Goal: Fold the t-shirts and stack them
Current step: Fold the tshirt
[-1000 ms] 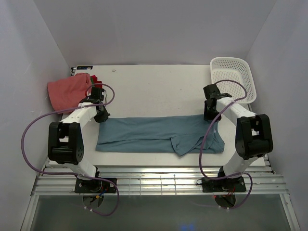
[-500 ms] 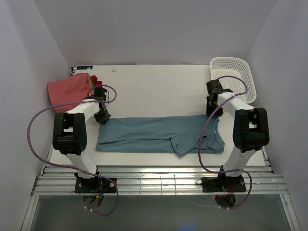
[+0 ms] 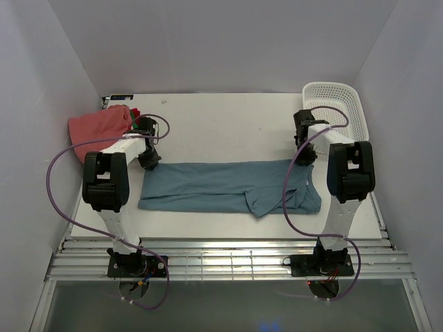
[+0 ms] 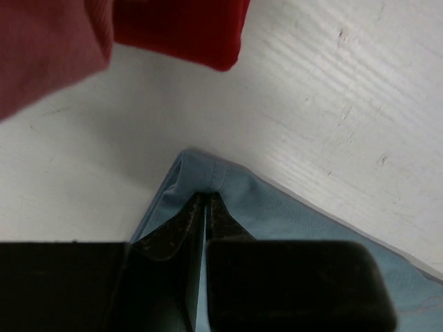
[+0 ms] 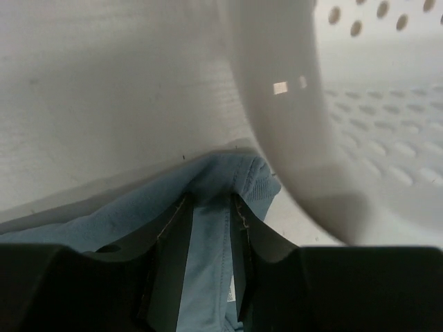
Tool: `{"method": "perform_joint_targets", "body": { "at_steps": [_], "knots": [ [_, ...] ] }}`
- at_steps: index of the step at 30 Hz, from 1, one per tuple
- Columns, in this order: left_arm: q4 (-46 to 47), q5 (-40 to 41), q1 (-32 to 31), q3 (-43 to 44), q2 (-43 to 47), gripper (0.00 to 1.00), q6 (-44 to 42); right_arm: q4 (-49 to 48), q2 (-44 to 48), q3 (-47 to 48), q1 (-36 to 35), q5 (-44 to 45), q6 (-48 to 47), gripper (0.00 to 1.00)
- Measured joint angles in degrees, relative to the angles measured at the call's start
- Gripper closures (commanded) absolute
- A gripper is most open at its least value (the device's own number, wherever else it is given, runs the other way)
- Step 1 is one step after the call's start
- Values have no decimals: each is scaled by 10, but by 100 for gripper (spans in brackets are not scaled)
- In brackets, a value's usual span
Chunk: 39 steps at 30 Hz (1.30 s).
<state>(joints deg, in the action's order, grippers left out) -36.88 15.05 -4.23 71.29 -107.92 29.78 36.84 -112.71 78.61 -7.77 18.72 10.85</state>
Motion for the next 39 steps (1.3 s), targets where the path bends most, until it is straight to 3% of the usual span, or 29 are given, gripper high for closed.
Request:
{"method": "perform_joint_targets", "body": {
  "at_steps": [9,12,17,25,31,39],
  "knots": [
    [-4,-5,0,80,-56,84,-5,28,-127,202,9,-11,-6,66],
    [-3,-18,2,95,-65,83,-8,22,-130,214,10,-22,-8,63],
    [12,-50,3,100,-68,78,-14,5,-51,141,9,-57,-11,54],
    [39,-83,0,106,-37,72,-23,-16,154,-4,-10,-136,-21,52],
    [55,-96,-7,110,-9,72,-24,-23,157,-77,-16,-163,-20,53],
    [63,-101,-16,41,42,73,-24,-27,156,-135,-16,-162,-14,53]
  ]
}}
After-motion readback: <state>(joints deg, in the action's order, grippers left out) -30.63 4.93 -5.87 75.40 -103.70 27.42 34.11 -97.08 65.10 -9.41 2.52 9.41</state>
